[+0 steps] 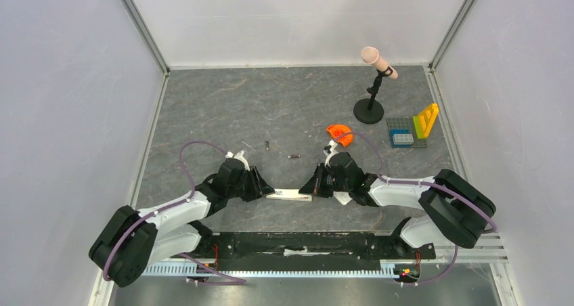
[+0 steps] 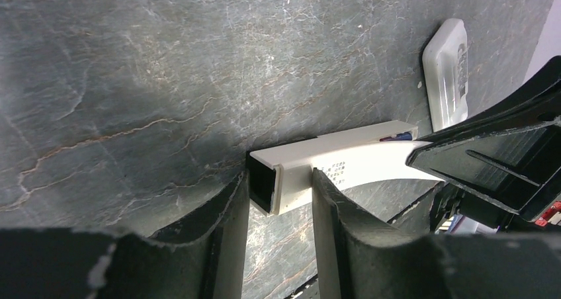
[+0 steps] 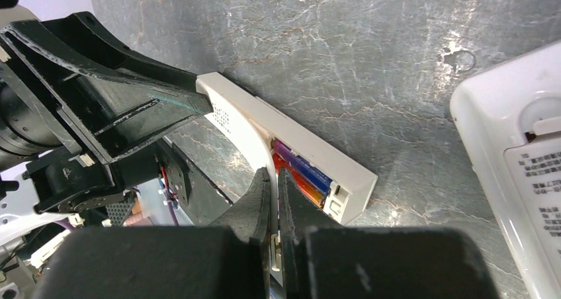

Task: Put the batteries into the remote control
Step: Load the battery cover into the remote control.

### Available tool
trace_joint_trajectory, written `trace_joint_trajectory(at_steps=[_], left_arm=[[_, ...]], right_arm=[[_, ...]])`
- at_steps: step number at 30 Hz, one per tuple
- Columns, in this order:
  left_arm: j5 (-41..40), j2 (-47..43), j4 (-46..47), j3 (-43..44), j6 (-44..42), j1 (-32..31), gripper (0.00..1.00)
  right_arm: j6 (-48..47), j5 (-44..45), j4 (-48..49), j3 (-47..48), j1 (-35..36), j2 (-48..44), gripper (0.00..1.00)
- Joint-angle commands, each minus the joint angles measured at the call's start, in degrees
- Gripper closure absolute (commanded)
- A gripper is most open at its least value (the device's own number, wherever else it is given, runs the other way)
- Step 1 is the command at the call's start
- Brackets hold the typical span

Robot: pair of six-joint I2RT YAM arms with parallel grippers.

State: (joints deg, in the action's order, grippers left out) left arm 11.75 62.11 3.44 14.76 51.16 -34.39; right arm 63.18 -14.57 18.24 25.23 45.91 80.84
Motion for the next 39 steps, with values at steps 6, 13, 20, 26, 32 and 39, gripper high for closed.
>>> trace_joint_trajectory(at_steps=[6, 13, 20, 26, 32, 39], left_arm=[[-3.65, 3.63, -13.9, 0.25, -4.37, -0.06, 0.6], [-3.55, 8.11, -14.91, 1.44, -3.94, -0.52, 0.65], [-4.1, 12.07, -15.22, 2.2, -2.58, -0.59, 0.72], [-4.71, 13.45, -15.39, 2.46, -1.7, -0.6, 0.75], [-5.22, 14.27, -15.57, 2.72, -1.32, -0.64, 0.77], [-5.26, 14.58, -15.68, 2.9, -1.41, -0.7, 0.78]], right_arm=[[-3.88, 4.96, -9.93, -0.54, -0.12, 2.23, 1.0], [-4.07, 5.7, -12.35, 0.64, -0.12, 1.71, 0.86], [-3.79, 5.79, -15.19, 2.15, -0.11, -0.52, 0.68], [-4.68, 6.36, -18.11, 3.83, -0.41, -2.7, 0.58], [-5.37, 8.84, -23.55, 3.88, -1.04, -7.68, 0.54], [-6.97, 11.21, -28.31, 3.77, -1.98, -12.51, 0.53]])
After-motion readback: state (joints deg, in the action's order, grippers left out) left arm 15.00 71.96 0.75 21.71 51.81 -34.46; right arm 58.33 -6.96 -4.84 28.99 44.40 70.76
